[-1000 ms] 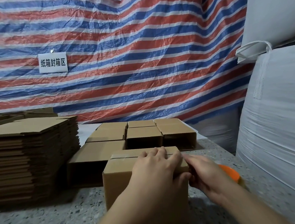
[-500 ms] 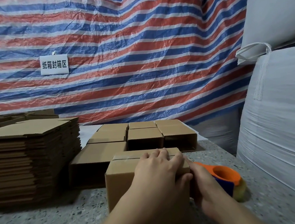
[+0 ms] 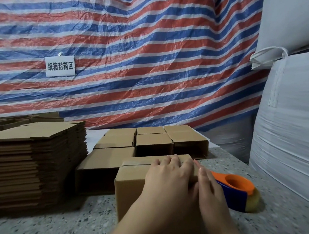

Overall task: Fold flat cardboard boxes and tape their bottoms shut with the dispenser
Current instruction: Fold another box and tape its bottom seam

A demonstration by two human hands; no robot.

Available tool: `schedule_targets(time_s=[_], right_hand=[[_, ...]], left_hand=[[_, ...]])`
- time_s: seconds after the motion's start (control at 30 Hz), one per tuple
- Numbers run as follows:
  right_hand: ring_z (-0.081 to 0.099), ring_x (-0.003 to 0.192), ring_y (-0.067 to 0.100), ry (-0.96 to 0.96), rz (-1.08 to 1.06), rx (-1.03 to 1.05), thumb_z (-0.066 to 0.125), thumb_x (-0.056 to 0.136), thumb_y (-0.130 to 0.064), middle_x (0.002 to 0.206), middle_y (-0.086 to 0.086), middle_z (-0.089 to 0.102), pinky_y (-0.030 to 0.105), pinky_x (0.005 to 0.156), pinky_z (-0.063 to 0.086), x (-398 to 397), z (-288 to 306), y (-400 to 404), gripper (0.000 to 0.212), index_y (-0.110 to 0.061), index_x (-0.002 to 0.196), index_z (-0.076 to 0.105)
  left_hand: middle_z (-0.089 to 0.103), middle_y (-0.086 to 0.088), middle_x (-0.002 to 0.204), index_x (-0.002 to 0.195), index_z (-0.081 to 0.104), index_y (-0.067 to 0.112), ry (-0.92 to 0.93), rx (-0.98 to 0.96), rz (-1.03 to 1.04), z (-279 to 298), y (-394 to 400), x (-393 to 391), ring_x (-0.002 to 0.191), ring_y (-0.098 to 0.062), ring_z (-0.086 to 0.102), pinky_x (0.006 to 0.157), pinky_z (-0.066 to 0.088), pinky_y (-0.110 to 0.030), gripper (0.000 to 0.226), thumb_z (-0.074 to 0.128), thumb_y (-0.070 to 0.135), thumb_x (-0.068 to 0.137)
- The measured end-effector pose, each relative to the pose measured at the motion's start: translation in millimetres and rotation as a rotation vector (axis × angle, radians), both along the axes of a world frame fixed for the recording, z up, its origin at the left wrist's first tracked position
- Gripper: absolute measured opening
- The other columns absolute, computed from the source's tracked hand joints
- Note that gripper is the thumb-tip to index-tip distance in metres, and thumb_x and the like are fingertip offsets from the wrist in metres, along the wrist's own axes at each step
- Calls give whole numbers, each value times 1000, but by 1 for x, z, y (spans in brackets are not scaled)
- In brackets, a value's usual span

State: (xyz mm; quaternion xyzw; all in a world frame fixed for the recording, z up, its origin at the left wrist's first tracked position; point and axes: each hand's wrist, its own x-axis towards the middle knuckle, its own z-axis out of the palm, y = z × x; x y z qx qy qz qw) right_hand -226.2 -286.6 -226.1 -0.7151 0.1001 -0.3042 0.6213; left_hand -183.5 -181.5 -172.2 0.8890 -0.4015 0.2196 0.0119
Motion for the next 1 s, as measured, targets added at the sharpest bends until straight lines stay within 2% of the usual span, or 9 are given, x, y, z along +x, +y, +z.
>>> schedule_targets(time_s=[0.17, 0.27, 0.4, 0.5, 0.67, 0.77, 0.83, 0.9, 1.0], right_hand=[[43, 134, 12, 38, -39, -3, 27, 75, -72, 152, -8, 47, 34, 104, 36, -2, 0, -2, 76, -44, 143, 46], [41, 139, 18, 104, -25, -14, 24, 75, -71, 153, -4, 46, 33, 101, 35, -4, 2, -1, 82, -40, 149, 40], [33, 146, 21, 148, -7, -62, 25, 75, -69, 160, -3, 36, 45, 119, 26, -7, 6, -6, 86, -36, 153, 33], [29, 149, 16, 100, 10, -121, 28, 80, -69, 163, -9, 30, 47, 122, 24, -10, 9, -13, 80, -37, 153, 32], [24, 137, -6, 65, 26, -216, 28, 84, -62, 150, -26, 31, 23, 114, 21, -11, 4, -9, 67, -44, 148, 33], [32, 129, -6, 72, -4, -162, 27, 78, -70, 139, -28, 39, 22, 107, 25, -6, -3, -3, 53, -59, 130, 34], [48, 115, -5, 67, -38, -106, 28, 78, -72, 131, -21, 53, 17, 96, 35, 0, -11, -2, 58, -54, 131, 39], [51, 95, -10, 116, -81, -33, 35, 87, -64, 110, -21, 60, 9, 74, 34, 4, -25, -1, 58, -40, 139, 47], [54, 102, -3, 120, -122, -122, 47, 101, -39, 102, -24, 56, 9, 75, 37, 6, -39, 1, 35, -42, 136, 47]], left_hand=[[38, -7, 154, 145, 33, 19, -17, -53, 8, -1, 1, 0, 142, -23, 35, 118, 27, -40, 60, 33, 57, 99], [24, -4, 161, 150, 27, 22, -8, -101, -45, 0, 5, 0, 148, -20, 22, 121, 18, -37, 65, 37, 59, 97], [8, 12, 163, 153, 17, 33, 31, -257, -189, 8, 21, 1, 148, -5, 3, 123, 3, -29, 70, 48, 55, 94], [17, 24, 155, 149, 23, 40, 17, -515, -232, 7, 51, 3, 142, 6, 14, 119, 18, -25, 68, 34, 68, 89], [28, 26, 149, 145, 31, 39, 122, -995, -87, -33, 94, 20, 135, 17, 22, 111, 23, -24, 61, 42, 64, 90], [38, 25, 145, 142, 34, 43, 330, -1125, -44, -63, 101, 23, 130, 4, 39, 103, 35, -27, 58, 48, 61, 89], [52, 24, 136, 134, 46, 45, 458, -1199, -67, -78, 100, 23, 124, 1, 50, 99, 41, -27, 53, 50, 59, 84], [61, 23, 128, 128, 51, 47, 554, -1259, -70, -88, 98, 22, 119, 2, 55, 97, 44, -27, 46, 50, 62, 84], [66, 31, 112, 123, 55, 48, 666, -1329, -63, -85, 94, 20, 104, 14, 58, 81, 45, -7, 44, 50, 61, 81]])
